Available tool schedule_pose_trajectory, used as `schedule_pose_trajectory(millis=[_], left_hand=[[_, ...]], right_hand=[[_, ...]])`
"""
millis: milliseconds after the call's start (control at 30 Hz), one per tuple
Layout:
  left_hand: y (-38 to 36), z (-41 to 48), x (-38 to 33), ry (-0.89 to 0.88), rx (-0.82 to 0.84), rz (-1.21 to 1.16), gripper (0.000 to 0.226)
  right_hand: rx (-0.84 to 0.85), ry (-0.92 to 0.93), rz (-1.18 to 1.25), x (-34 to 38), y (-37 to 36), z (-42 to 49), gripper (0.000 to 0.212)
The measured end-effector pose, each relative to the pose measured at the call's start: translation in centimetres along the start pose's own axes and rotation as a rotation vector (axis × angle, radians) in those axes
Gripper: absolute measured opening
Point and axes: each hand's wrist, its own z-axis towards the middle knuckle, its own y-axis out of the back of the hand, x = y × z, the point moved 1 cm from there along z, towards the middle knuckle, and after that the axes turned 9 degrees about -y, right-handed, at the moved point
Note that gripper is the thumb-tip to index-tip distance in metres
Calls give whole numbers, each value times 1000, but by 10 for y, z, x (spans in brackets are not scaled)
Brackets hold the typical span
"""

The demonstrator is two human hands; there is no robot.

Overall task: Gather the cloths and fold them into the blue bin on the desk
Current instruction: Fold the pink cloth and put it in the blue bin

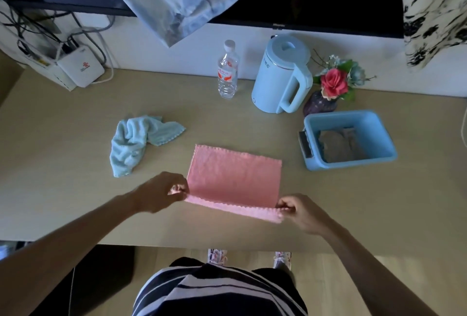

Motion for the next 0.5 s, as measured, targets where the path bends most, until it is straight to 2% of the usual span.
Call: schedule_pose_trajectory(millis=[133, 267, 500], left_hand=[[-11, 7, 6, 56, 10, -49, 9], [-16, 33, 16, 99, -89, -48, 6], [-20, 80, 30, 191, -254, -67, 9]], right_hand=[[-46, -36, 43, -7, -8, 9, 28], [-133, -93, 66, -6, -2, 27, 21], [-266, -189, 89, -2, 9, 64, 31]])
